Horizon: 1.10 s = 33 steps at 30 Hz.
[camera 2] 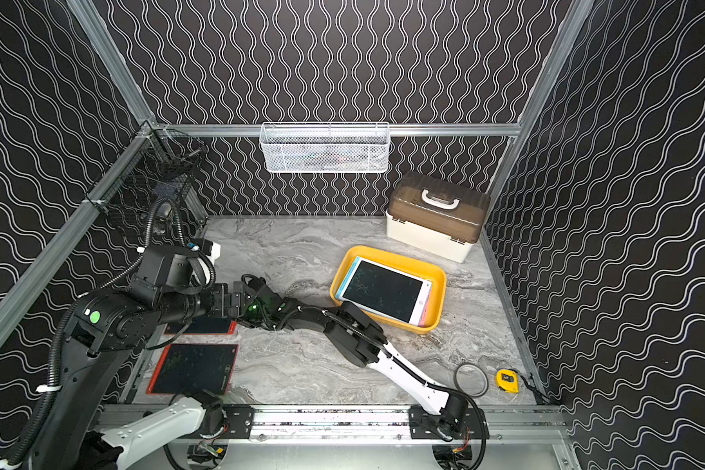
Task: Take out the writing tablet from the storage box
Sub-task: Place the writing tablet at the center of the board.
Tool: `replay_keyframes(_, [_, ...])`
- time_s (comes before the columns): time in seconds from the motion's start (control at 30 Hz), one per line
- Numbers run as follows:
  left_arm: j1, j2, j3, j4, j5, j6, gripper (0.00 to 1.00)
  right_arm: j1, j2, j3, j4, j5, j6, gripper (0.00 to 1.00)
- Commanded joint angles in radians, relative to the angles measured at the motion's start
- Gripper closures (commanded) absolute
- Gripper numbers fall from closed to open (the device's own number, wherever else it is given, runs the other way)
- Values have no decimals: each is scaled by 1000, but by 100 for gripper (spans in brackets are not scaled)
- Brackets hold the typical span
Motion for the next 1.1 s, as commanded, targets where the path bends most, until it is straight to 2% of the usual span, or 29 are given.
replay_keyframes(0.0, [-1, -2, 3, -4, -5, 1, 1, -2, 0, -13, -147, 51, -11, 48])
replay_keyframes(0.17, [-2, -8, 0, -7, -6, -1, 1, -5, 3, -17, -113, 49, 8, 52])
replay_keyframes(0.43, [-4, -15, -4, -10, -13, 1, 1, -8, -5, -43, -97, 66, 19, 73])
replay_keyframes(0.67, [-7, -14, -1, -10, -14, 3, 1, -14, -29, -84, -92, 80, 18, 86])
replay_keyframes(1.0, [-8, -13, -8, -2, -4, -2, 1, -19, -63, -158, -80, 93, 26, 86])
replay_keyframes(1.07, [-8, -13, -10, -4, -4, -4, 1, -21, -63, -156, -80, 90, 25, 83])
